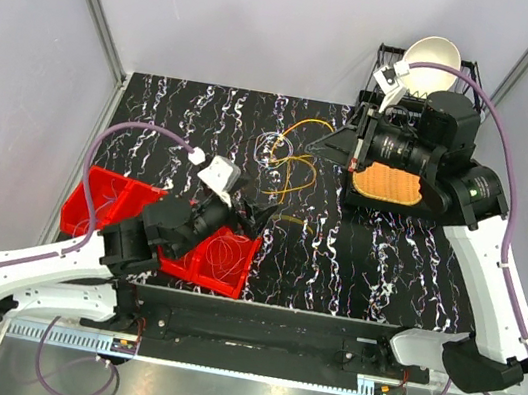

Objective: Untangle the cables

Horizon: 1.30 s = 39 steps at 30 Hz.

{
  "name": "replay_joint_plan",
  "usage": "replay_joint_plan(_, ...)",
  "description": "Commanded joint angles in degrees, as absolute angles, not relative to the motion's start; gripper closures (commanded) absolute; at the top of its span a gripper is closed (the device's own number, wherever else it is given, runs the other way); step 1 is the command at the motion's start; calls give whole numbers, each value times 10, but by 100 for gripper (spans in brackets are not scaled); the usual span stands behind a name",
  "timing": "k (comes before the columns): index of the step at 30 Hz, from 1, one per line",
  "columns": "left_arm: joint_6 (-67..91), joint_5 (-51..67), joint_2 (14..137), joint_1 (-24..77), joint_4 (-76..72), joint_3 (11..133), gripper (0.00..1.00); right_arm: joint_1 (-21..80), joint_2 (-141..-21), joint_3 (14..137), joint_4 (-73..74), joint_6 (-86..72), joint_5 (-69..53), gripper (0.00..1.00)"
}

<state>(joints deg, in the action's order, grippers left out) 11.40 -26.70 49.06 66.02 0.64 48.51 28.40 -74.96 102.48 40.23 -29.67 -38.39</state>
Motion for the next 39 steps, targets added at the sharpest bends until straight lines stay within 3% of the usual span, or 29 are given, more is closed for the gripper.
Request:
replay_joint_plan(1,14,-230,506,677,-154,491,15,287,-744,1023,401,-303,-410,100)
replay_joint_plan(16,-136,-229,611,690,-310,503,16,287,-728,1024,397,-321,-450,100)
replay_joint_plan(23,-157,-283,646,692,-386,510,28,287,-715,1027,397,-330,-471,100)
replay_joint_plan(28,-170,-300,642,704,-415,503,18,287,-712,1022,398,-331,-479,100)
replay_joint_plan(33,-196,-323,642,723,-402,510,16,287,-715,1021,397,-331,-480,100)
replay_joint_plan(39,-207,-314,648,725,-422,513,29,287,-715,1017,394,-332,-480,100)
